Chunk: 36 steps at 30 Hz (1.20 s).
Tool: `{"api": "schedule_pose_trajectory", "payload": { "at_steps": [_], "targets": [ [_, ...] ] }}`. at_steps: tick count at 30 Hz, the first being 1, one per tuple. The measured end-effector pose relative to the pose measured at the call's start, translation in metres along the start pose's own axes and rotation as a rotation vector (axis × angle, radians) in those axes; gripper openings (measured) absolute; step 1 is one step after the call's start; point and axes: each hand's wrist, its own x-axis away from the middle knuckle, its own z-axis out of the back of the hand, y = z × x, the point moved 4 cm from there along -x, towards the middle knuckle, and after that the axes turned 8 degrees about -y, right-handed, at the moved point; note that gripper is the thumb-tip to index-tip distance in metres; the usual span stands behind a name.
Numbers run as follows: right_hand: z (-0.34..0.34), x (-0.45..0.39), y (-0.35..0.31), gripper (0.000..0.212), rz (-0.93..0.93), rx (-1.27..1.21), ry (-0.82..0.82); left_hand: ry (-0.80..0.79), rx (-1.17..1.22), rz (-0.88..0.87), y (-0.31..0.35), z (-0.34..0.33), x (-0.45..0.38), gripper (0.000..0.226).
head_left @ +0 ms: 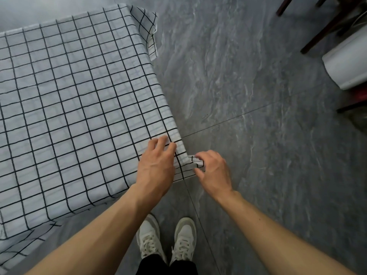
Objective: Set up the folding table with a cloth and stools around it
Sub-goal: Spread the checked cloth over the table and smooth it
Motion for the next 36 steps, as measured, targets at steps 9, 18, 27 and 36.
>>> {"api": "schedule_pose_trajectory", "payload": {
  "at_steps": [9,18,27,36],
  "targets": [
    [-0.012,0.004,-0.057,0.056,0.370,0.199,-0.015,0.066,0.062,0.047,-0.025,-0.003,0.032,0.067],
    [-0.012,-0.005,-0.073,0.036,0.351,0.277,0.043,0.047,-0.029,0.130,-0.103,-0.006,0.078,0.066],
    [-0.086,0.006,-0.151,0.100,0.438,0.476,-0.147,0.129,0.067,0.078,-0.128,-0.013,0.092,0.067],
    [-0.087,0.000,-0.167,0.091,0.334,0.544,-0.098,0.095,-0.018,0.169,-0.224,-0.014,0.157,0.074]
  ]
}}
